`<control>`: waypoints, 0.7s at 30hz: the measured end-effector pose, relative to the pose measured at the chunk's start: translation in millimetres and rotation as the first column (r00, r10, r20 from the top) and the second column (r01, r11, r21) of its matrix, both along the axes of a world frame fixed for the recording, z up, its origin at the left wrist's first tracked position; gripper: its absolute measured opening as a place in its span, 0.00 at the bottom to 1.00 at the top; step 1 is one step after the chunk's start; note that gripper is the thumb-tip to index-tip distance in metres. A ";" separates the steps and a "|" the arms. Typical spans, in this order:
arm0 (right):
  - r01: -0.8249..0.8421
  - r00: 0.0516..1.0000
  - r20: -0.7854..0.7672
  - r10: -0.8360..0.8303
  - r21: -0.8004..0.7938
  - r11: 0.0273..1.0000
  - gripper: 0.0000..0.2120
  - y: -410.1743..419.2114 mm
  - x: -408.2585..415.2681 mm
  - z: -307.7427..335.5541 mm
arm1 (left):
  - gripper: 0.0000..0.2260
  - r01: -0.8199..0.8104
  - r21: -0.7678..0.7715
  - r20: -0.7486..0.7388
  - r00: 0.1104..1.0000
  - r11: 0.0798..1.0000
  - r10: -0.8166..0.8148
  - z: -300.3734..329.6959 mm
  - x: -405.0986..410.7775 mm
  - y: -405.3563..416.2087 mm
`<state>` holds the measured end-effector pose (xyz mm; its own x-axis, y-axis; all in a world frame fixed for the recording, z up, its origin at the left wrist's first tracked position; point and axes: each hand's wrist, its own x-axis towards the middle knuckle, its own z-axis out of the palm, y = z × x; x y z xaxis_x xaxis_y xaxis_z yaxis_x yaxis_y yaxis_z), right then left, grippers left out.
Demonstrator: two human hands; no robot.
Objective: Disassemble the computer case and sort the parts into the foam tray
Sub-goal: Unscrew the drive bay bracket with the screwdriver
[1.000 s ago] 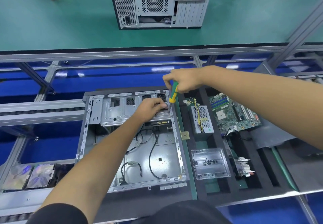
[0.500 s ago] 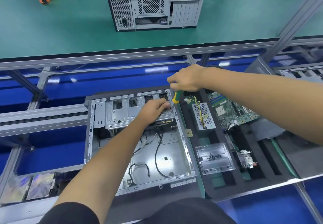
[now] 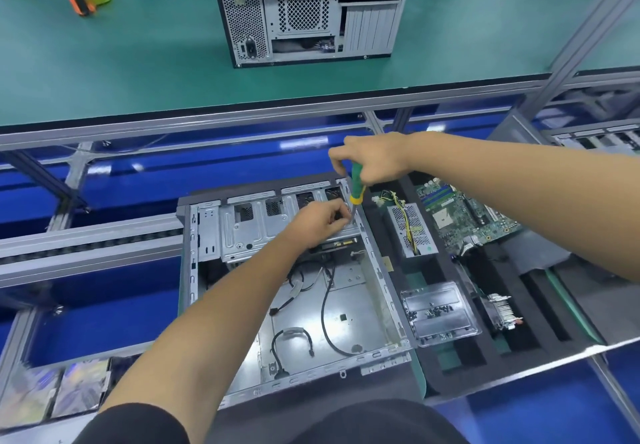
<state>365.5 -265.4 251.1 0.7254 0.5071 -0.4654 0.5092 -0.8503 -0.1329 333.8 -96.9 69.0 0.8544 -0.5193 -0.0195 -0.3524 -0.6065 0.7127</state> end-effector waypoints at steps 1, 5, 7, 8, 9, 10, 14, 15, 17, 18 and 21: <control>0.006 1.000 -0.016 -0.006 0.017 1.000 0.15 0.7 -1.9 1.2 | 0.02 0.042 0.023 0.003 0.999 0.999 -0.042 3.0 1.4 0.8; -0.071 0.985 0.145 0.093 -0.154 0.986 0.08 4.6 -4.9 0.7 | 0.02 0.134 0.131 -0.023 0.991 0.982 -0.132 16.5 10.6 -0.5; -0.109 0.974 0.172 0.145 -0.206 0.973 0.06 5.2 -2.4 0.6 | 0.05 0.172 0.226 -0.009 0.985 0.959 -0.175 23.6 16.5 -3.8; -0.112 0.981 0.140 0.138 -0.177 0.978 0.03 4.7 -1.3 1.1 | 0.07 0.187 0.264 0.004 0.981 0.946 -0.195 26.7 19.0 -5.4; -0.108 0.989 0.093 0.119 -0.115 0.988 0.07 3.7 0.0 0.4 | 0.08 0.196 0.294 0.013 0.978 0.935 -0.209 29.6 21.1 -7.1; -0.105 0.993 0.047 0.107 -0.045 0.993 0.12 2.7 0.1 -0.1 | 0.08 0.198 0.321 0.017 0.976 0.926 -0.215 31.9 22.4 -8.6; -0.084 0.996 -0.015 0.086 0.096 0.992 0.19 1.4 -1.8 -4.6 | 0.09 0.137 0.395 0.047 0.985 0.909 -0.169 29.8 16.3 -15.7; -0.090 0.996 0.003 0.090 0.084 0.992 0.19 1.3 -1.0 -5.6 | 0.09 0.107 0.405 0.052 0.989 0.908 -0.139 28.2 13.6 -17.5; -0.124 0.992 0.043 0.121 0.071 0.990 0.15 0.5 0.4 -7.4 | 0.10 0.067 0.426 0.066 0.992 0.902 -0.105 28.4 10.5 -19.7; -0.143 0.989 0.052 0.139 0.076 0.987 0.14 -0.4 1.6 -8.6 | 0.12 0.064 0.441 0.071 0.992 0.895 -0.105 29.9 10.6 -20.5; -0.194 0.980 0.068 0.188 0.115 0.974 0.12 -1.8 3.6 -12.0 | 0.10 0.058 0.503 0.052 0.994 0.862 -0.097 38.7 10.6 -25.1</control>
<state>369.1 -267.2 239.1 0.6329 0.6887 -0.3538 0.6702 -0.7161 -0.1950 344.4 -122.0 107.7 0.8208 -0.5210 -0.2340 -0.4520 -0.8430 0.2916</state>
